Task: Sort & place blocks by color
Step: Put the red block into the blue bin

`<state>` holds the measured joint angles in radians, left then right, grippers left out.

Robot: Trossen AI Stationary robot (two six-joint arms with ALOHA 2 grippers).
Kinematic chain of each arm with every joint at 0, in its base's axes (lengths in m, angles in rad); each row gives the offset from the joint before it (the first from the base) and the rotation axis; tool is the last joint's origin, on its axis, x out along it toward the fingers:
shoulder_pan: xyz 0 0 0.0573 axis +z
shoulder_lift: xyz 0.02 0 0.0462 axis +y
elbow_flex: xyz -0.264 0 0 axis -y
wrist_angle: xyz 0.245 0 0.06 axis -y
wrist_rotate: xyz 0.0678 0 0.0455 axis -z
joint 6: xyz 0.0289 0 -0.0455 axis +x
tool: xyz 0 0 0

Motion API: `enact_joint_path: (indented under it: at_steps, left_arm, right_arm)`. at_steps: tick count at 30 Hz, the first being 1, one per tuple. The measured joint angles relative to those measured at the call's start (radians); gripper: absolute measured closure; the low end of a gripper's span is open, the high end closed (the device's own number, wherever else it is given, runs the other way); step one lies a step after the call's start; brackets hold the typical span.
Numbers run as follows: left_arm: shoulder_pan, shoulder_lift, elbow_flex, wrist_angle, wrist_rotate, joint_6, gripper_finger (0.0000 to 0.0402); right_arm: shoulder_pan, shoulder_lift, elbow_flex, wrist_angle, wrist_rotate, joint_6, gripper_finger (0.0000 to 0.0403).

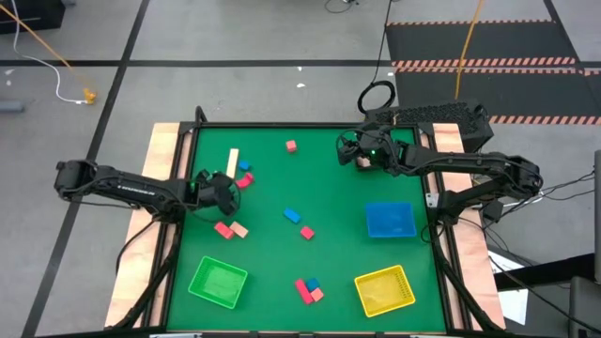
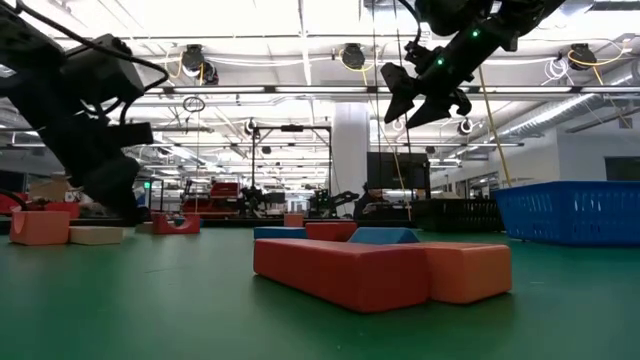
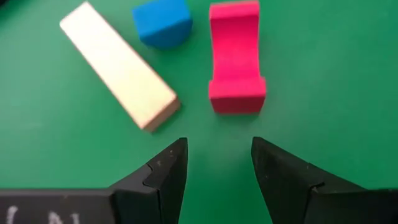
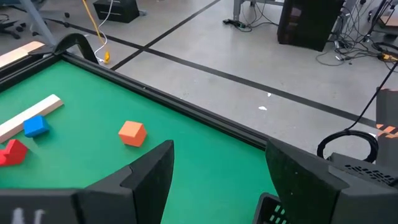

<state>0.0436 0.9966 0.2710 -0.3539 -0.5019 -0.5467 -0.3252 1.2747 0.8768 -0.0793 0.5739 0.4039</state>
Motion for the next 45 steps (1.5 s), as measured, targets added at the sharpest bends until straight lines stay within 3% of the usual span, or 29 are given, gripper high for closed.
enact_joint_path:
  at_steps: [7,17,31,34,40,45]
  left_arm:
    - [0.032,0.0,0.0,0.12,0.004,0.078,0.022]
    - [0.037,0.008,0.0,0.189,0.005,0.035,0.022]
    - [0.104,0.223,0.001,0.3,0.007,0.053,0.0224]
    - [0.104,0.244,0.001,0.335,0.007,0.084,0.0256]
    - [0.104,0.245,0.001,0.364,0.083,0.146,0.0382]
    - [0.104,0.245,0.001,0.38,0.111,0.161,0.0388]
  right_arm:
    - [0.0,0.0,0.0,0.0,-0.002,0.002,0.0156]
    - [0.0,0.0,0.0,-0.001,-0.002,0.0,0.0156]
    - [0.0,0.0,0.0,-0.006,-0.003,-0.001,0.0156]
    - [0.0,0.0,0.0,-0.007,-0.003,-0.001,0.0156]
    - [0.0,0.0,0.0,-0.007,-0.003,-0.001,0.0156]
    - [0.0,0.0,-0.002,-0.007,-0.003,0.004,0.0156]
